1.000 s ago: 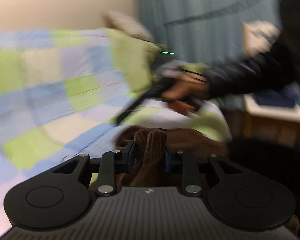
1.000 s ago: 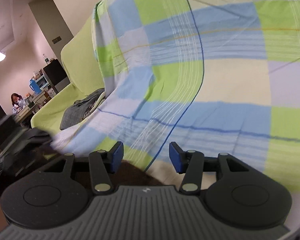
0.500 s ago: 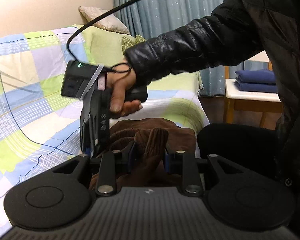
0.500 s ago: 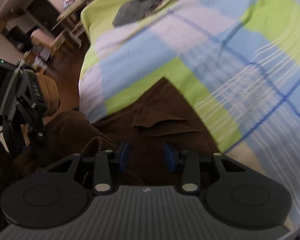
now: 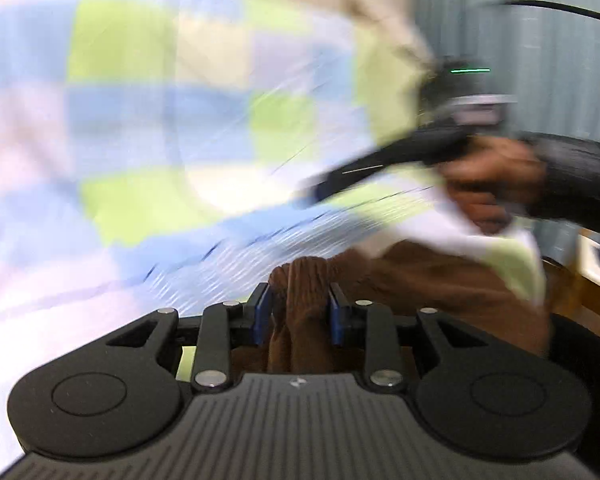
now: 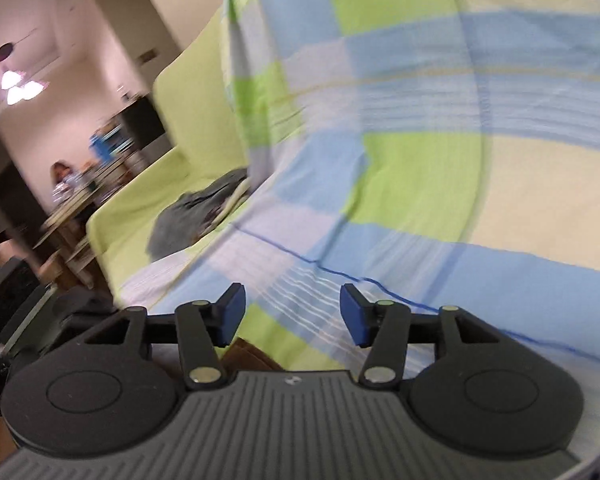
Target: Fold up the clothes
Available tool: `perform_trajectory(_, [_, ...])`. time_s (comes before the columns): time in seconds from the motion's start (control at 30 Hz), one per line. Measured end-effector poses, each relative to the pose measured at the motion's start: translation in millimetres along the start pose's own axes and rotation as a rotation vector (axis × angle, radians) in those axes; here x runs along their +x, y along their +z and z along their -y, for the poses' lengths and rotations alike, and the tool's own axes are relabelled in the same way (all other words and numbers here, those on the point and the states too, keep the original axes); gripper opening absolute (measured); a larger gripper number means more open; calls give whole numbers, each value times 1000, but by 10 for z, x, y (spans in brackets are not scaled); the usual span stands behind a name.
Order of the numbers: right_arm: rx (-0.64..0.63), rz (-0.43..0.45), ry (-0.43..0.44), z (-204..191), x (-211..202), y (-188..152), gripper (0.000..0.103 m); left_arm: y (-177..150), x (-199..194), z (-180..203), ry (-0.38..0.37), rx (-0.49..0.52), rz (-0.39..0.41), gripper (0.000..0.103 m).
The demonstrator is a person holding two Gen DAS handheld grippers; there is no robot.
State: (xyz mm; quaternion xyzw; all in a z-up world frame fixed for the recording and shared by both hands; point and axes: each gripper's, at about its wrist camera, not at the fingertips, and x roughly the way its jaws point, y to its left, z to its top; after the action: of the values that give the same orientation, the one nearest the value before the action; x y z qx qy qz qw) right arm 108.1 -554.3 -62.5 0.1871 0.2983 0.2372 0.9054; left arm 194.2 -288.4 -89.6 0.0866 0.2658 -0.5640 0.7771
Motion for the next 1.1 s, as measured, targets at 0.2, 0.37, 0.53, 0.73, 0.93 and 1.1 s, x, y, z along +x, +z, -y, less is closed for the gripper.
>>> perform_trajectory(0.2, [31, -76, -34, -93, -191, -606, 51, -54, 167, -153, -27, -59, -56, 35])
perform_trajectory(0.37, [136, -98, -47, 89, 2, -720, 52, -140, 111, -155, -43, -63, -33, 35])
perform_trajectory(0.53, [203, -56, -47, 181, 159, -772, 16, -51, -17, -65, -53, -4, 19, 35])
perform_trajectory(0.73, [46, 46, -220, -238, -232, -886, 15, 103, 270, -21, -11, -6, -146, 44])
perform_trajectory(0.93, [75, 48, -296, -190, -192, -982, 28, 113, 177, -267, -10, -211, -126, 54])
perform_trajectory(1.1, [-23, 148, -329, -403, -261, -873, 29, 132, -87, -219, 66, -215, -46, 52])
